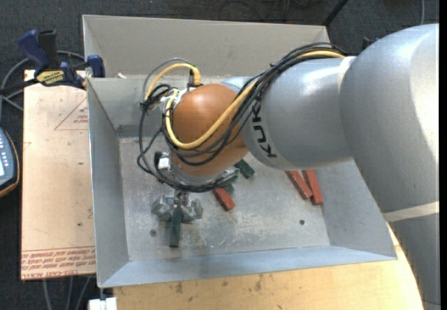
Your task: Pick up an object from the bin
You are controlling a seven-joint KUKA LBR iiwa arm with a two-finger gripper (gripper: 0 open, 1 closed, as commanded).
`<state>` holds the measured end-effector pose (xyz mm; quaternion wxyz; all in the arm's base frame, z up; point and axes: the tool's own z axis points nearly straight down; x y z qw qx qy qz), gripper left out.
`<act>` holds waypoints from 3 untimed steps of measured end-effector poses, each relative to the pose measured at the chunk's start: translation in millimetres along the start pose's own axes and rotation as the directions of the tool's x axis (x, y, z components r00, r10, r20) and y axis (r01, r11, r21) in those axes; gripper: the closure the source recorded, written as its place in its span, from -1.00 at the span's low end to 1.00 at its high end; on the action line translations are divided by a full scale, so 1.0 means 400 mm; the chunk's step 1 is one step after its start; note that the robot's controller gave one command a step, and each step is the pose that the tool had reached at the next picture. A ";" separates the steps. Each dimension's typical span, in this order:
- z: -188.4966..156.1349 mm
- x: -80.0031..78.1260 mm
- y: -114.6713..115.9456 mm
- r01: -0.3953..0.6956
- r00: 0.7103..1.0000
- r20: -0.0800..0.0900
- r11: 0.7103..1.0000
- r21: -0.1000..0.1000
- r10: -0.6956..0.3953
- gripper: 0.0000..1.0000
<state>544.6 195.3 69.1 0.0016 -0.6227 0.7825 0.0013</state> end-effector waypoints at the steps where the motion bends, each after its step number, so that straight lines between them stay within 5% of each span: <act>1: -0.077 -0.004 -0.001 -0.003 1.000 0.000 1.000 0.002 0.003 1.00; 2: -0.146 -0.008 -0.002 -0.006 1.000 0.000 1.000 0.003 0.006 1.00; 3: -0.309 -0.013 -0.006 -0.009 1.000 0.003 1.000 0.007 0.009 1.00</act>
Offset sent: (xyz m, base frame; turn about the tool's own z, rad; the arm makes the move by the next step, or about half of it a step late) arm 0.0000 0.0000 0.0290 0.0000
